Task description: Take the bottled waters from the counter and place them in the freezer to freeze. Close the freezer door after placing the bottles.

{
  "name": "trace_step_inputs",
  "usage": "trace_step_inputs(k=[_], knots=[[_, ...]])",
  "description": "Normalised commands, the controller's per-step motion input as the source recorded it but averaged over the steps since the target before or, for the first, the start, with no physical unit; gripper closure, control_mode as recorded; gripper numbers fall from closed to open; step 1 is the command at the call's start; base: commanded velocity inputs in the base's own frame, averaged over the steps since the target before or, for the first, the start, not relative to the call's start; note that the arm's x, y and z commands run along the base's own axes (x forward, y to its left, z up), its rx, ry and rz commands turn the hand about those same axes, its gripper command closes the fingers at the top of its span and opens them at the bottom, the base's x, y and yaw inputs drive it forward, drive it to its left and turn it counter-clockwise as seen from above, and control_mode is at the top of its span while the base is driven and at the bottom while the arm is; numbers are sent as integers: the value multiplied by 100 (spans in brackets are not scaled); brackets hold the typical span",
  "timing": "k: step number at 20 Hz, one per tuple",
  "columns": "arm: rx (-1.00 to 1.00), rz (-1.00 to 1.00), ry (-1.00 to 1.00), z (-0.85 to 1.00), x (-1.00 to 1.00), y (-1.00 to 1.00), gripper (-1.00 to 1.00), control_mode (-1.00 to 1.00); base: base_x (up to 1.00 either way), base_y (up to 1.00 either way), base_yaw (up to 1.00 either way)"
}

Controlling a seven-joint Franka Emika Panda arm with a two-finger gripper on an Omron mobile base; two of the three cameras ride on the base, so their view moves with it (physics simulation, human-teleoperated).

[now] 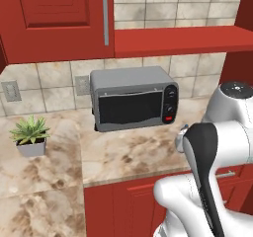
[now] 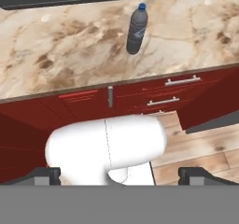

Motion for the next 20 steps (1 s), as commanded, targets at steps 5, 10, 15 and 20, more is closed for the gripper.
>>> trace_step_inputs(k=[5,10,15,20], knots=[[3,2,-1,0,33,-54,-100,-100,0,0,0],[26,2,-15,-5,31,-96,-100,-100,0,0,0],[21,8,0,-12,30,-95,-100,-100,0,0,0],[12,13,-13,-21,47,-56,-100,-100,0,0,0]])
